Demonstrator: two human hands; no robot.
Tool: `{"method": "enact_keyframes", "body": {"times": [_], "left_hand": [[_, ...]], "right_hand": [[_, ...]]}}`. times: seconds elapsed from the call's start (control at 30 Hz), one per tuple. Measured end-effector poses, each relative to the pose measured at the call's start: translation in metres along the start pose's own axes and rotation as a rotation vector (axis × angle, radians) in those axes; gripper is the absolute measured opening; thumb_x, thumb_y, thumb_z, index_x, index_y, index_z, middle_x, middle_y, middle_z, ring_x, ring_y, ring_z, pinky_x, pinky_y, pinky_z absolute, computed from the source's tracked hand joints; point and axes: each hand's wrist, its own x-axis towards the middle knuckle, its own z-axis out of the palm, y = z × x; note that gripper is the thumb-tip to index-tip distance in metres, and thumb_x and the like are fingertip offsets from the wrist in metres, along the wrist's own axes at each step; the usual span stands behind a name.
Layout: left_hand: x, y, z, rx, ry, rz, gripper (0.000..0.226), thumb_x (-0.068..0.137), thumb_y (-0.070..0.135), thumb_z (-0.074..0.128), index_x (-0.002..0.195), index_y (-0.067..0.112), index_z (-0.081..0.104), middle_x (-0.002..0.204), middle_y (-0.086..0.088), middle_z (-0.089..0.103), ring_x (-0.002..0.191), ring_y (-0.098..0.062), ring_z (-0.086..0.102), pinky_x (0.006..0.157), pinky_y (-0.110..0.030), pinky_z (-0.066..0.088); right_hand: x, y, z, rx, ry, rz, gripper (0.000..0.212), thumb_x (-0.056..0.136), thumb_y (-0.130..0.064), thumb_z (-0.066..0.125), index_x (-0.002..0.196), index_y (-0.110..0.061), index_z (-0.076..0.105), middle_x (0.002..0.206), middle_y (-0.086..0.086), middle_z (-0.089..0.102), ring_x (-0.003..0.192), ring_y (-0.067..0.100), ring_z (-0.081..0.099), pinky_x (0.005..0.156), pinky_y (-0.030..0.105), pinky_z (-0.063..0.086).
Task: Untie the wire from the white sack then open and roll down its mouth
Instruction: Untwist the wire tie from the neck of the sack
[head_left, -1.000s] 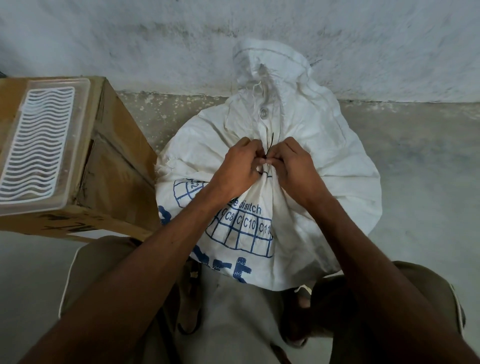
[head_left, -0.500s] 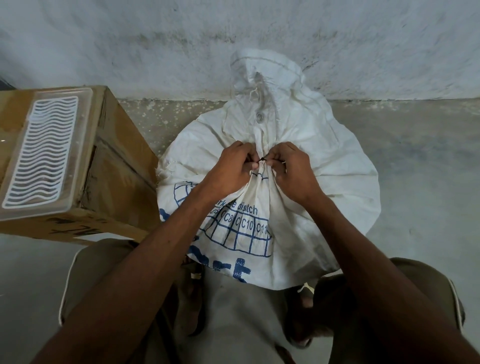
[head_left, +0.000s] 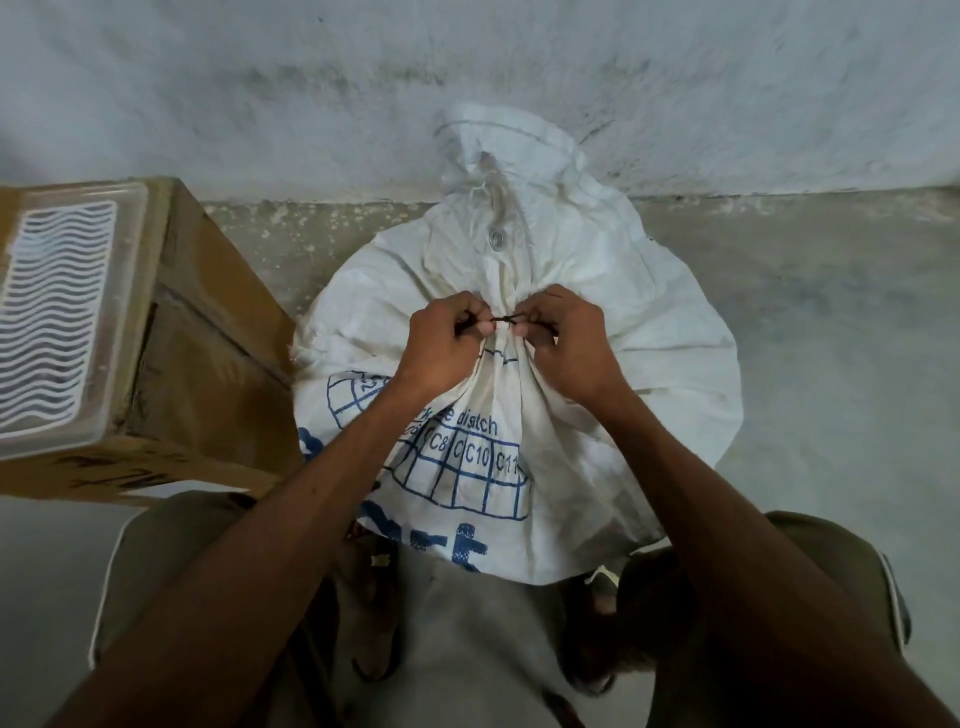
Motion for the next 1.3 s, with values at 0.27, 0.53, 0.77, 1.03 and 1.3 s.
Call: {"method": "enact_keyframes", "body": {"times": [0.27,0.53,0.77,1.03,1.3], "left_hand": [[0.001,-0.003,-0.006,0.139,0.000,0.192,0.009,0.086,0.008,0.074,0.094,0.008,0.071,0.086,-0.003,0.072,0.081,-0.017,0.068,0.079,-0.032,0.056],[0.000,0.003,-0.001,0.151,0.075,0.240,0.010,0.080,0.001,0.060,0.081,0.007,0.069,0.074,-0.003,0.068,0.070,-0.017,0.063,0.068,-0.031,0.051],[-0.001,0.005,-0.004,-0.068,0.054,0.000,0.008,0.082,0.005,0.073,0.084,0.013,0.073,0.076,0.009,0.069,0.069,0.002,0.065,0.066,-0.012,0.050],[0.001,0.006,-0.005,0.003,0.098,0.108,0.012,0.077,0.002,0.071,0.076,0.014,0.075,0.070,0.005,0.071,0.068,-0.008,0.067,0.069,-0.024,0.055],[0.002,-0.001,-0.008,-0.100,0.105,-0.032,0.007,0.081,0.013,0.075,0.085,0.017,0.072,0.080,0.006,0.074,0.079,-0.011,0.071,0.079,-0.029,0.060]], "right_hand": [[-0.002,0.003,0.000,0.077,-0.003,0.074,0.009,0.082,0.004,0.073,0.088,-0.002,0.075,0.087,-0.003,0.066,0.084,0.014,0.066,0.082,0.021,0.053],[-0.004,0.001,-0.001,0.117,-0.013,0.083,0.012,0.083,0.004,0.074,0.092,-0.004,0.075,0.090,0.000,0.067,0.081,0.010,0.066,0.078,0.014,0.053],[-0.001,0.000,-0.001,0.147,0.004,0.115,0.010,0.084,0.003,0.074,0.093,-0.002,0.074,0.091,0.001,0.067,0.086,0.017,0.069,0.080,0.018,0.054],[-0.001,-0.004,-0.001,0.150,-0.012,0.096,0.011,0.085,0.003,0.074,0.095,-0.001,0.075,0.092,0.000,0.066,0.086,0.017,0.068,0.082,0.020,0.055],[-0.001,-0.004,-0.003,0.183,0.000,0.096,0.008,0.084,0.003,0.074,0.091,-0.002,0.073,0.090,0.001,0.066,0.086,0.024,0.068,0.082,0.034,0.057]]}}
